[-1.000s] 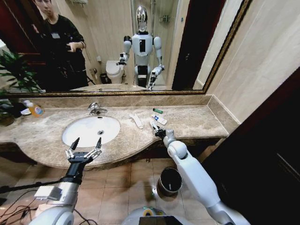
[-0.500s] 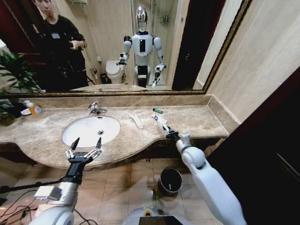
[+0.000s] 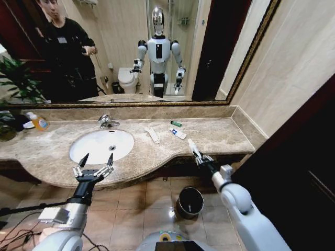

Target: Pick up the trash from the sink and place it in the trash bin.

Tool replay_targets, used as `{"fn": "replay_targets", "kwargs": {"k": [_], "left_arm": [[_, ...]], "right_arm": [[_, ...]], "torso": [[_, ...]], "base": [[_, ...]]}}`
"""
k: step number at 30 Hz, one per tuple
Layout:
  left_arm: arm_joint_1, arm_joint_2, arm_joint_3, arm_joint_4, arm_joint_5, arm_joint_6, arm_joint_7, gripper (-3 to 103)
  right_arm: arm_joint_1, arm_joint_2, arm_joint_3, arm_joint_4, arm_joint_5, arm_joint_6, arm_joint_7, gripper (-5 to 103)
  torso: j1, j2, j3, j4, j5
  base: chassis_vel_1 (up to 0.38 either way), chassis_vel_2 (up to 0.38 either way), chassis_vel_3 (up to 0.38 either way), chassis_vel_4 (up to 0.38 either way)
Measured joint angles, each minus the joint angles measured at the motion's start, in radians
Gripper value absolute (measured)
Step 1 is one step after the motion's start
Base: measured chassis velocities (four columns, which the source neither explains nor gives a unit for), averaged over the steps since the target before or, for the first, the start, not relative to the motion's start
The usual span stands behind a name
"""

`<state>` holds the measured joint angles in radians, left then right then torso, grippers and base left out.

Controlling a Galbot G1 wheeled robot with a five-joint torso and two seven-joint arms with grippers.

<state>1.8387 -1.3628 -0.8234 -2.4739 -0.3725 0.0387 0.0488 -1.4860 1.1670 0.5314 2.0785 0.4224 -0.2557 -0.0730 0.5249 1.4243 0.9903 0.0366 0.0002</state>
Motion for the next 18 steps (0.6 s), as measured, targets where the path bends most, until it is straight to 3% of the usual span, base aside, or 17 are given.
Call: {"fn": "replay_targets", "kwargs": {"k": [6, 18], "left_arm": [[0.000, 0.000, 0.000, 0.000, 0.000, 0.000, 0.000, 100], [0.000, 0.000, 0.000, 0.000, 0.000, 0.000, 0.000, 100]], "right_arm": [[-0.064, 0.027, 0.017, -0.114, -0.043, 0.100, -0.072, 22], [-0.001, 0.107, -0.023, -0.410, -0.122, 0.130, -0.082, 22]], "torso": [[0.000, 0.000, 0.000, 0.0002, 0.0000], [0.000, 0.000, 0.000, 0.0001, -0.0003]], "base": [[0.000, 0.000, 0.000, 0.000], [0.000, 0.000, 0.000, 0.000]]}}
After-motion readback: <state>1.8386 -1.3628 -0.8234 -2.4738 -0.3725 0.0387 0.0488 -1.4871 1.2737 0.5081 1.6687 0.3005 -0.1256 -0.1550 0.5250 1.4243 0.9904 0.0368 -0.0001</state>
